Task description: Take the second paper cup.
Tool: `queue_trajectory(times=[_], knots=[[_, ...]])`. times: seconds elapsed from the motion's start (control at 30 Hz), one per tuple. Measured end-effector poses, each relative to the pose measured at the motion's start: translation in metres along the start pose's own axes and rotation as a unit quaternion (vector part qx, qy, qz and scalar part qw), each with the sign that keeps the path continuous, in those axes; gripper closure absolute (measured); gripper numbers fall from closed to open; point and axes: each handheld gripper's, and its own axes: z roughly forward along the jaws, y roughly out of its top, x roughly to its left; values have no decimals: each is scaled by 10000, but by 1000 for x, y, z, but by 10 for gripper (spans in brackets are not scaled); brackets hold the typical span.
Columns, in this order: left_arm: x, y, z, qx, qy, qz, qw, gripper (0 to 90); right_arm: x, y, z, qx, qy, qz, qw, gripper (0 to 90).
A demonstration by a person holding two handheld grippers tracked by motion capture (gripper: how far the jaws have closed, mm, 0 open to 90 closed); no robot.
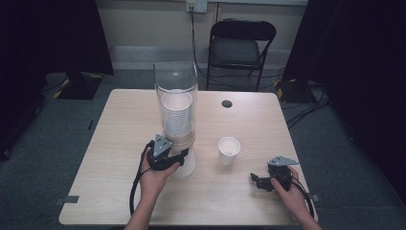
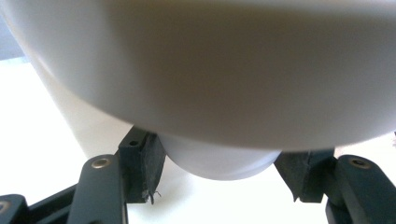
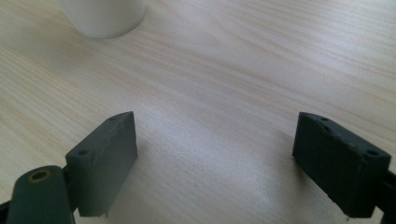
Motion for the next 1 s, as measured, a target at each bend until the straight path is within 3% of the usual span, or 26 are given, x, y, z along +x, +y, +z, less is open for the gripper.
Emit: queue_trajectory(times=[0.03, 0.07, 0.1, 0.13, 0.17, 0.23, 0.3, 0.4, 0.5, 0.63, 0.73, 0.8, 0.83, 0.9, 1.0], knots=[[0, 0, 0, 19, 3, 13, 10000, 381, 0, 0, 0, -1, -2, -1, 10000, 134], [0, -6, 3, 408, 32, -19, 9992, 382, 0, 0, 0, 0, -1, 1, 10000, 134], [0, -6, 3, 408, 32, -19, 9992, 382, 0, 0, 0, 0, -1, 1, 10000, 134], [1, -19, 6, 715, 73, -4, 9974, 382, 0, 0, 0, 0, -2, 1, 10000, 134], [0, -32, 10, 1433, 110, 93, 9896, 382, 0, 0, 0, 5, 0, 3, 10000, 134], [-10, -58, 10, 1477, -154, 201, 9887, 379, 0, 0, 0, -6, 2, -11, 10000, 134], [-17, -65, 1, 1142, -285, 81, 9930, 378, 0, 0, 0, -4, 6, -12, 10000, 131], [-13, -71, -7, 1234, -304, 148, 9918, 376, -1, 1, 1, 12, 18, -16, 10000, 108], [-13, -74, -10, 1178, -279, 157, 9925, 376, -1, 1, 2, 25, 1, -8, 10000, 100], [-24, -74, -10, 1370, -534, 414, 9883, 375, 0, 1, 1, 35, -42, 53, 10000, 101], [-30, -71, -10, 1342, -700, 461, 9874, 374, 2, 1, -1, 114, -49, 18, 9999, 111], [-37, -68, -11, 1275, -804, 529, 9872, 374, 5, 4, -6, 247, 154, -36, 9996, 185], [-42, -65, -12, 1263, -933, 633, 9856, 374, 10, 7, -9, 237, 447, -53, 9987, 172], [-44, -64, -13, 1252, -1005, 709, 9845, 374, 13, 11, -12, 222, 510, -68, 9984, 177], [-52, -63, -13, 1214, -1218, 817, 9817, 373, 30, 32, -23, -100, 901, -264, 9955, 222]])
